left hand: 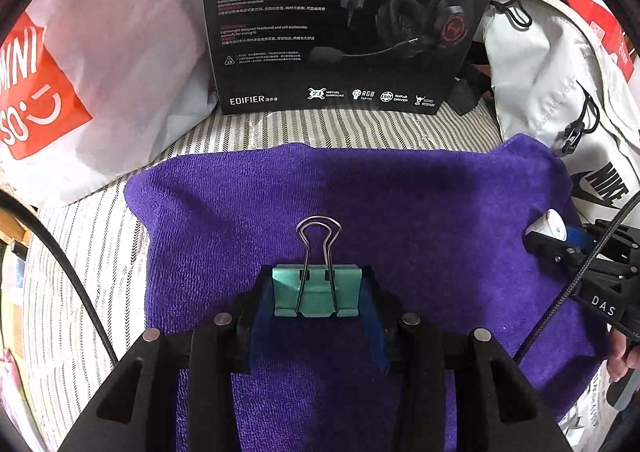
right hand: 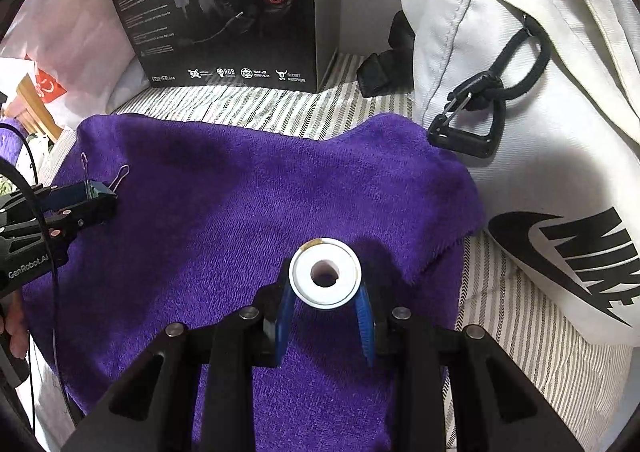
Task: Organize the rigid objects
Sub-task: 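Carry the clip and tape roll onto the purple towel with both grippers, then open both grippers to release the clip and tape roll on the towel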
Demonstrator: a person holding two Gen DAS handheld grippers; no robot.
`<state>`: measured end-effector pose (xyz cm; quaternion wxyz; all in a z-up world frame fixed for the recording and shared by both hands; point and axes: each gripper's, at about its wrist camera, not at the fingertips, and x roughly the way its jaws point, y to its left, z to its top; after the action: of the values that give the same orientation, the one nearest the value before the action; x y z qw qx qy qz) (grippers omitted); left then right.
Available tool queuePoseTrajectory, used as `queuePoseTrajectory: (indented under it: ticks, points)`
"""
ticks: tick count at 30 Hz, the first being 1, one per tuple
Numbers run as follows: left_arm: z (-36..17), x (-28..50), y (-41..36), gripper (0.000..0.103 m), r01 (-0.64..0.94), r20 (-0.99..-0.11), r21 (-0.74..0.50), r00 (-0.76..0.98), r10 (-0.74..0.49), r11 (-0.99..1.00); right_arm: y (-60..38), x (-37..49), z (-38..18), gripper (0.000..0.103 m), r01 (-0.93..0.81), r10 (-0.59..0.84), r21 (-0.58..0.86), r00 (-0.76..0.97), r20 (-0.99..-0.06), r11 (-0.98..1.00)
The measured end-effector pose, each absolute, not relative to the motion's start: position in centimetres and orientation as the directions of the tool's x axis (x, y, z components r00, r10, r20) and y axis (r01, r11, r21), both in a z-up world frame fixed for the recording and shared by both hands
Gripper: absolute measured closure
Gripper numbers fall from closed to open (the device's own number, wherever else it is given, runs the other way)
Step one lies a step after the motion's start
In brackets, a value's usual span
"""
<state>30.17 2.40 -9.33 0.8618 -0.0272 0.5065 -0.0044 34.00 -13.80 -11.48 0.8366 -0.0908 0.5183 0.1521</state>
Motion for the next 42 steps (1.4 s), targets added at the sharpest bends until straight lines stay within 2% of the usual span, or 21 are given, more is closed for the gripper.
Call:
queuePoseTrajectory:
  ticks: [3,6,10,13,20,32,42]
  points:
    - [-9.4,30.1,1.9,0.063,-0.008,-0.874,-0.023,0.486,-0.017,1.0,-13.9,33.9,-11.4,0.075,-0.354,0.163,0.005,0.417,-0.894,0.935]
    - [-9.4,30.0,1.4,0.058,0.008,-0.877,-0.013,0.481,-0.015,1.0,-14.1,33.7,-11.3,0.073,-0.365,0.167,0.004,0.417,-0.893,0.931]
    - [-9.5,29.4,1.3,0.05,0.014,-0.882,-0.02,0.471,-0.024,1.0,-14.5,33.4,-11.2,0.056,-0.371,0.2,0.045,0.392,-0.898,0.927]
    - [-9.6,28.9,1.2,0.042,0.016,-0.886,-0.037,0.463,-0.04,0.999,-15.1,32.8,-11.1,0.055,-0.363,0.194,0.043,0.391,-0.9,0.931]
    - [-8.7,25.9,1.5,0.041,0.012,-0.888,-0.083,0.453,-0.08,0.996,-16.2,30.1,-9.6,0.055,-0.338,0.191,0.046,0.409,-0.892,0.94]
    - [-3.7,16.1,3.3,0.041,0.012,-0.848,-0.041,0.528,-0.041,0.999,-19.2,20.1,-3.9,0.055,-0.272,0.179,0.04,0.509,-0.842,0.962]
    - [-6.1,9.6,3.6,0.042,0.023,-0.845,-0.058,0.531,-0.061,0.998,-22.3,12.7,-5.3,0.055,-0.207,0.17,0.071,0.51,-0.843,0.976]
